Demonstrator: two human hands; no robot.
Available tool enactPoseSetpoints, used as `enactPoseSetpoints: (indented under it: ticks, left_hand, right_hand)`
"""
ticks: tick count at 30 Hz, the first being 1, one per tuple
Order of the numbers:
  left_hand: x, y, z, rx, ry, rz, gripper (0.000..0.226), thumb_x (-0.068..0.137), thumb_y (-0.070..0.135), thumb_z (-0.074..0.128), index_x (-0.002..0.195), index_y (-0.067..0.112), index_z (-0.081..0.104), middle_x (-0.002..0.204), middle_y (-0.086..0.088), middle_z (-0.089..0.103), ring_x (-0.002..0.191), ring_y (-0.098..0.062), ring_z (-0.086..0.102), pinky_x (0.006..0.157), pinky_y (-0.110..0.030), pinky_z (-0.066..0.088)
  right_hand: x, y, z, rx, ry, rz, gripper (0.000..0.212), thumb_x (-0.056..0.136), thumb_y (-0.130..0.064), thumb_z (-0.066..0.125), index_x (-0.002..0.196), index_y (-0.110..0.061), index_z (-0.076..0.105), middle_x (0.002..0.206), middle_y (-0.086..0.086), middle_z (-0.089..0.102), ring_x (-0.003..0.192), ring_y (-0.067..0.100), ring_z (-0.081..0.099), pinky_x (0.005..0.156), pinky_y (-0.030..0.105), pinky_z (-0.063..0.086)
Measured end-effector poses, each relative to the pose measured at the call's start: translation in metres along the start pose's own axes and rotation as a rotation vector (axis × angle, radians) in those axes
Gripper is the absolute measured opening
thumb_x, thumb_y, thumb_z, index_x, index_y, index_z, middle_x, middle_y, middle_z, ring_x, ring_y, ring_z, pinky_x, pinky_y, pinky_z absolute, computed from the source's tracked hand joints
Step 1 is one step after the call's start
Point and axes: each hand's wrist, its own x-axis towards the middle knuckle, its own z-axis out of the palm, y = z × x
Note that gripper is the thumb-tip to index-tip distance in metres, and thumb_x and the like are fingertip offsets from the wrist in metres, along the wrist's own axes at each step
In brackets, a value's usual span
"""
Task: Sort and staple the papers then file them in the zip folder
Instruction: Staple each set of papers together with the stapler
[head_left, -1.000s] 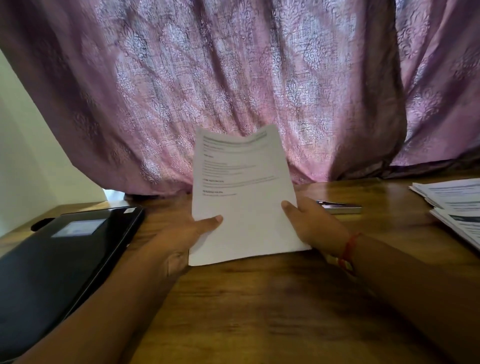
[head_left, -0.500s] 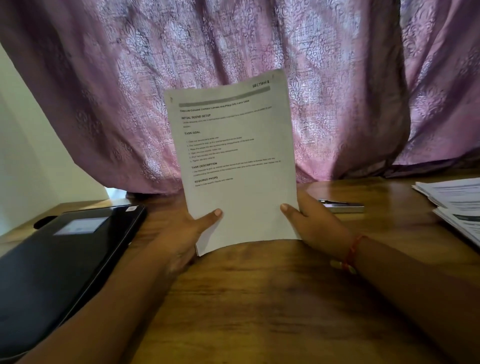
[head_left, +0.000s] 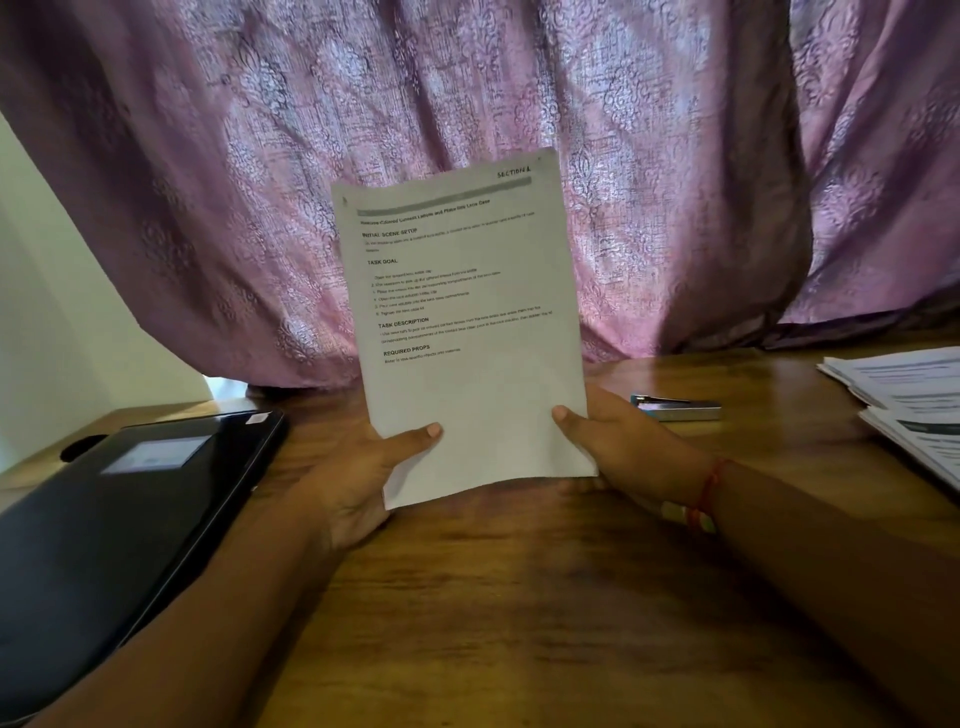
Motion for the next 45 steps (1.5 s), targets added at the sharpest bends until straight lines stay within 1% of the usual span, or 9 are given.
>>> enactPoseSetpoints:
  ticks: [2,5,8,11,16,23,33,40,45]
  left_hand:
    - [-0.001,0.002,0.001,-0.035,-0.002,-0.005,0.043,0.087,-0.003,0.064,0.127,0.013,0.064,0.118,-0.01,0.074,0.105,-0.026,0.073,0.077,-0.037,0.062]
    - [-0.004,0.006,0.003,-0.043,-0.002,-0.029,0.034,0.092,-0.003,0.061,0.123,0.011,0.066,0.114,-0.012,0.075,0.098,-0.026,0.075,0.076,-0.039,0.063]
    - [-0.005,0.009,0.004,-0.055,0.014,-0.077,0.024,0.095,0.003,0.06,0.117,0.009,0.067,0.105,-0.012,0.077,0.089,-0.024,0.076,0.068,-0.038,0.064]
    - [-0.007,0.013,0.004,-0.066,-0.006,-0.11,0.037,0.091,0.019,0.064,0.126,0.01,0.063,0.108,-0.012,0.076,0.084,-0.025,0.076,0.053,-0.031,0.062]
    - [-0.009,0.009,0.011,-0.07,-0.154,-0.199,0.034,0.088,0.028,0.061,0.117,0.01,0.062,0.109,-0.019,0.074,0.083,-0.028,0.077,0.046,-0.025,0.058]
    - [-0.016,-0.004,0.028,0.149,-0.231,-0.196,0.038,0.085,0.025,0.066,0.119,0.007,0.061,0.084,-0.013,0.073,0.063,-0.017,0.069,0.051,-0.021,0.057]
    - [-0.012,-0.007,0.024,0.185,-0.195,-0.176,0.036,0.081,0.02,0.07,0.112,0.003,0.064,0.083,-0.014,0.072,0.065,-0.016,0.069,0.053,-0.021,0.057]
    - [-0.011,-0.005,0.021,0.202,-0.251,-0.189,0.046,0.077,0.037,0.068,0.109,0.004,0.062,0.088,-0.014,0.072,0.068,-0.017,0.069,0.057,-0.023,0.058]
    - [-0.012,0.0,0.023,0.18,-0.34,-0.24,0.063,0.091,0.058,0.041,0.121,0.004,0.058,0.088,-0.018,0.069,0.067,-0.024,0.068,0.056,-0.029,0.058]
  right_hand:
    - [-0.001,-0.002,0.0,0.121,-0.014,0.066,0.03,0.103,-0.03,0.046,0.132,-0.027,0.054,0.127,-0.003,0.061,0.114,0.026,0.061,0.065,0.034,0.058]
    - [-0.002,-0.003,-0.003,0.155,0.029,0.094,0.027,0.103,-0.032,0.047,0.128,-0.028,0.057,0.125,0.001,0.063,0.11,0.026,0.062,0.058,0.029,0.056]
    - [-0.003,-0.004,-0.002,0.207,0.07,0.111,0.019,0.103,-0.029,0.046,0.116,-0.029,0.06,0.118,0.0,0.066,0.101,0.019,0.063,0.054,0.024,0.053]
    - [-0.004,-0.008,0.0,0.301,0.123,0.123,0.016,0.104,-0.026,0.045,0.107,-0.029,0.06,0.112,-0.002,0.067,0.095,0.015,0.063,0.053,0.023,0.053]
    - [-0.005,-0.01,0.007,0.458,0.165,0.179,0.016,0.104,-0.023,0.045,0.114,-0.024,0.057,0.111,0.0,0.066,0.093,0.018,0.064,0.053,0.025,0.056]
    - [-0.009,-0.012,0.027,0.565,0.069,0.244,0.016,0.102,-0.024,0.05,0.108,-0.017,0.062,0.097,0.002,0.072,0.08,0.016,0.068,0.052,0.025,0.055]
    - [-0.009,-0.013,0.015,0.724,-0.071,0.346,0.037,0.097,-0.033,0.055,0.128,-0.012,0.057,0.117,0.01,0.071,0.109,0.028,0.067,0.06,0.03,0.06]
    - [-0.009,-0.012,0.012,0.656,-0.066,0.284,0.035,0.098,-0.034,0.054,0.124,-0.011,0.059,0.113,0.008,0.073,0.104,0.023,0.069,0.061,0.028,0.06]
    - [-0.007,-0.013,0.01,0.62,-0.035,0.223,0.037,0.098,-0.034,0.053,0.125,-0.009,0.059,0.112,0.007,0.073,0.097,0.02,0.071,0.061,0.027,0.059]
